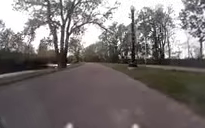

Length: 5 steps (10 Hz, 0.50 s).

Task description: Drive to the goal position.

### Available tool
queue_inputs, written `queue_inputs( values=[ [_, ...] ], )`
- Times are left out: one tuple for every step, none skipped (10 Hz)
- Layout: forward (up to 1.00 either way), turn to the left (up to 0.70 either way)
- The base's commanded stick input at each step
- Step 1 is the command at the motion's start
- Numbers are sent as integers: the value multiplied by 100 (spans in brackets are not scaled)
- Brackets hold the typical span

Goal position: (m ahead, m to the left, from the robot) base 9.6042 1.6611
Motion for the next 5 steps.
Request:
queue_inputs(
  values=[
    [100, 0],
    [100, 0],
    [100, 0],
    [100, 0],
    [100, 0]
  ],
)
